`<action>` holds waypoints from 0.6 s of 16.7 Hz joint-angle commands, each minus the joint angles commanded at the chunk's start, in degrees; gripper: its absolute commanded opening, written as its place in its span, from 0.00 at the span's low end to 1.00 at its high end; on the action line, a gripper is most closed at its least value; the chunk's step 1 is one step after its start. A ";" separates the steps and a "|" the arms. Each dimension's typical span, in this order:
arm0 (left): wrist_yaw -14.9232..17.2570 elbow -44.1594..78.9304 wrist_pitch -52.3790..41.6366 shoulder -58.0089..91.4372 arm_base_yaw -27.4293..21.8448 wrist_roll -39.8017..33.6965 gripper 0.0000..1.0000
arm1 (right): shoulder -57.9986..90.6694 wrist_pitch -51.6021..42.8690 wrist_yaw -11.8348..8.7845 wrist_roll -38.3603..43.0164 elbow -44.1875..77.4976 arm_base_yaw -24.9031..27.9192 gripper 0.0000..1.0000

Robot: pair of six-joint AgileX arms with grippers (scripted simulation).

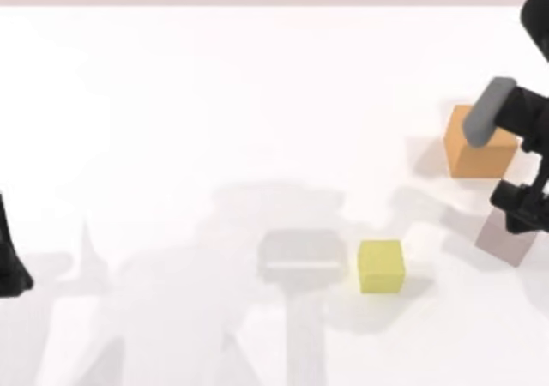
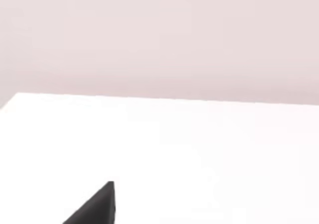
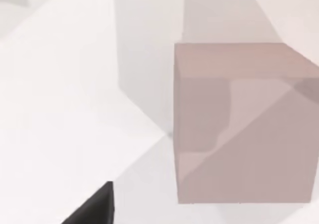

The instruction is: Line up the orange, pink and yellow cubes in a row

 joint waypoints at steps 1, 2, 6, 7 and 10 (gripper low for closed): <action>0.09 -1.38 1.16 -1.52 0.47 1.03 1.00 | 1.02 -0.56 -0.01 -0.44 0.89 0.12 1.00; 0.15 -2.26 1.87 -2.45 0.74 1.66 1.00 | 1.71 -0.94 -0.02 -0.74 1.48 0.21 1.00; 0.18 -2.61 2.15 -2.81 0.84 1.91 1.00 | 1.96 -1.07 -0.03 -0.85 1.70 0.24 1.00; 0.18 -2.61 2.15 -2.81 0.84 1.91 1.00 | 2.45 -1.27 -0.02 -1.01 2.06 0.03 1.00; 0.18 -2.61 2.15 -2.81 0.84 1.91 1.00 | 3.10 0.84 -0.02 -0.98 0.88 0.08 1.00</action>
